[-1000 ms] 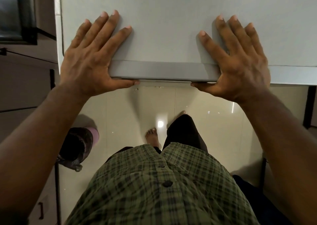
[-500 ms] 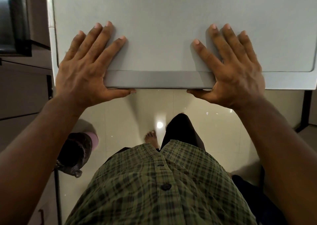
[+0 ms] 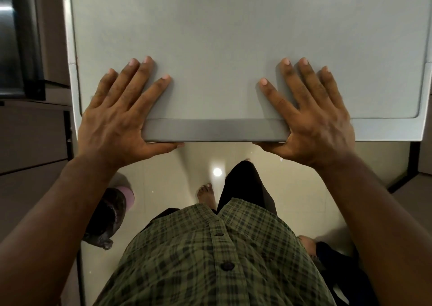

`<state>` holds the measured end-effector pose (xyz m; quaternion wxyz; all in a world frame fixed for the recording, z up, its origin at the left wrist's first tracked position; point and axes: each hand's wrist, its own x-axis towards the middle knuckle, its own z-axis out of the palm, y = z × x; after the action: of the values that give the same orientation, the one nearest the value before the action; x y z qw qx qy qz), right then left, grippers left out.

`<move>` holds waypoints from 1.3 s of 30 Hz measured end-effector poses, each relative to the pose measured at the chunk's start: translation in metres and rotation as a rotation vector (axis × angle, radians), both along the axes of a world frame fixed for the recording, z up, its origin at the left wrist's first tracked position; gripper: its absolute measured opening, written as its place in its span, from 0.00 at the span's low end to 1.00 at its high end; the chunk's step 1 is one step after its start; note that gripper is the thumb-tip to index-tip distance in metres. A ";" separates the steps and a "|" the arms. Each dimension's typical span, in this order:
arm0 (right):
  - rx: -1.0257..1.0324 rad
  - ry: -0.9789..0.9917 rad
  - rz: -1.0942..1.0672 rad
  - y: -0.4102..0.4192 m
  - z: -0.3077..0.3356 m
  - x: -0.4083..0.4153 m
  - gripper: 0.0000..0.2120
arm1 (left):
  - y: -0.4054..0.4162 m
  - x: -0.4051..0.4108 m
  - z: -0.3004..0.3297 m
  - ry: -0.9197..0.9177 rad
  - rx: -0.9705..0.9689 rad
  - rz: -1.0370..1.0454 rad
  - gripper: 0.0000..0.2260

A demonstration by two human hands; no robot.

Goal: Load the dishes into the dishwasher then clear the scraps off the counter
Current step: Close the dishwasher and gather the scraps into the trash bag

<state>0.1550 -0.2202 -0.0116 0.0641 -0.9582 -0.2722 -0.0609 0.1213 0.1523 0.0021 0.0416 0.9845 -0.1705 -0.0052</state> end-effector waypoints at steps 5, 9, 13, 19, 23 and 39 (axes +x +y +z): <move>-0.003 -0.003 -0.005 0.002 0.000 0.000 0.44 | 0.001 0.002 -0.001 0.004 -0.005 -0.002 0.51; -0.017 0.007 -0.004 0.001 0.000 0.000 0.45 | 0.000 0.001 -0.001 0.020 -0.004 -0.007 0.51; -0.013 0.004 0.000 0.000 0.000 0.001 0.45 | 0.002 0.001 0.000 0.049 0.010 -0.005 0.51; -0.010 0.010 0.012 0.001 0.000 0.001 0.46 | 0.000 0.001 0.001 0.031 0.004 -0.009 0.51; -0.018 0.010 0.019 0.000 0.001 0.002 0.46 | 0.000 0.002 0.002 0.027 -0.008 -0.011 0.51; -0.025 0.029 0.035 -0.001 0.001 0.003 0.46 | 0.000 0.002 0.003 0.010 -0.035 -0.010 0.49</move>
<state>0.1585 -0.2208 -0.0105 0.0573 -0.9548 -0.2887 -0.0425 0.1233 0.1519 0.0055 0.0599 0.9827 -0.1753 -0.0075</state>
